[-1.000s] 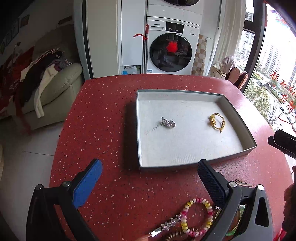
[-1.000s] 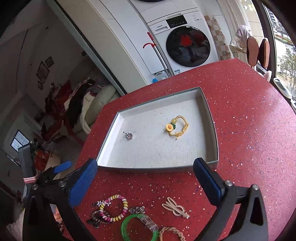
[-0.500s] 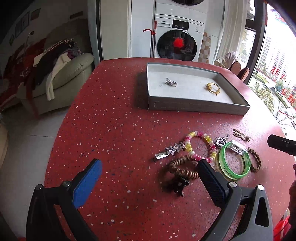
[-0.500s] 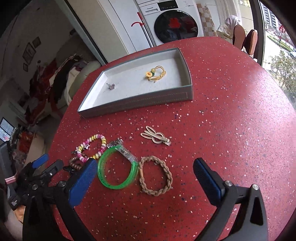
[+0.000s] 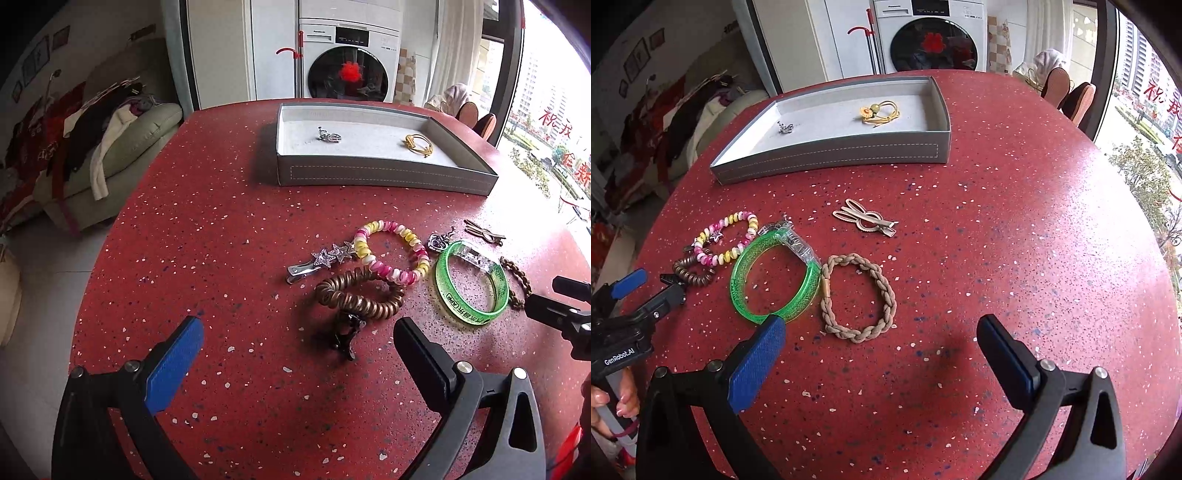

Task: Organize jewelry
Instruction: 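Grasp the black claw clip with left tool while right grasps braided tan bracelet, then carry the claw clip into the tray with left tool while right carries bracelet, open both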

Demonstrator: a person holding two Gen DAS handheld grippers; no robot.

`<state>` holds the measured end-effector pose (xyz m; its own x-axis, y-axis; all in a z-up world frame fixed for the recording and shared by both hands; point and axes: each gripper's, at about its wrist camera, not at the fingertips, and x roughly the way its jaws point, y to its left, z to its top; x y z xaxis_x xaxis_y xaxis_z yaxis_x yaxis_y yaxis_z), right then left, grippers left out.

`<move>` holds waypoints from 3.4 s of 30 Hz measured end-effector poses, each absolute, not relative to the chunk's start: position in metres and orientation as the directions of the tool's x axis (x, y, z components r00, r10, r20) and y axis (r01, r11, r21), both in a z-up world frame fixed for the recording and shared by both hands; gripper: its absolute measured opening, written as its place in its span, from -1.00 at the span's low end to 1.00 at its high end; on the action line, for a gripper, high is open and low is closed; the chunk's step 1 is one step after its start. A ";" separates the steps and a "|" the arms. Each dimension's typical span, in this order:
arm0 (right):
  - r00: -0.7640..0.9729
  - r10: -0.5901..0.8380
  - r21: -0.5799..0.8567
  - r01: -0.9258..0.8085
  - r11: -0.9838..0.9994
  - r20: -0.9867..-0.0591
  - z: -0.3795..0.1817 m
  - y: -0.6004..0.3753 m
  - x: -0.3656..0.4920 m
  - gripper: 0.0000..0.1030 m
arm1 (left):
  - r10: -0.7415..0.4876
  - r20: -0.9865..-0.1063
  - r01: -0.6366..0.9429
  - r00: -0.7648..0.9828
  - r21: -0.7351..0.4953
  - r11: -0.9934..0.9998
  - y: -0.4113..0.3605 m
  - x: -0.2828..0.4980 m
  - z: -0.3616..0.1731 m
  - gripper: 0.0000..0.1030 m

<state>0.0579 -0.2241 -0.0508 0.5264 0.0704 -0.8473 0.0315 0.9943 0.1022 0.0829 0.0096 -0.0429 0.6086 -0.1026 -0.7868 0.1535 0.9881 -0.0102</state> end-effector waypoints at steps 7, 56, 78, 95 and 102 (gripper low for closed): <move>0.525 0.041 0.092 0.071 0.993 -0.850 -0.050 -0.233 0.067 0.93 | -0.105 -0.791 0.164 0.603 -0.006 0.986 0.007 0.087 -0.045 1.00; 0.600 0.133 0.140 -0.035 0.990 -0.789 -0.012 -0.219 0.078 -0.88 | -0.252 -0.747 0.210 0.615 -0.153 0.966 0.027 0.083 -0.006 -0.30; 0.661 0.223 0.214 -0.096 0.972 -0.717 0.047 -0.228 0.201 -0.88 | -0.286 -0.693 0.281 0.661 -0.125 0.952 -0.017 0.201 0.068 -0.30; 0.613 0.188 0.262 0.032 0.965 -0.768 0.002 -0.256 0.306 -0.88 | -0.215 -0.761 0.278 0.613 -0.047 0.959 -0.087 0.325 0.027 -0.30; 0.586 0.172 0.266 0.077 0.961 -0.792 -0.024 -0.266 0.312 -0.88 | -0.194 -0.804 0.302 0.563 -0.020 0.953 -0.107 0.337 -0.010 -0.30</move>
<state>0.3117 -0.2661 -0.0245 0.5855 0.1722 -0.7922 0.0772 0.9609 0.2659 0.3365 -0.1069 -0.0102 0.5626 -0.1944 -0.8035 0.3015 0.9533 -0.0195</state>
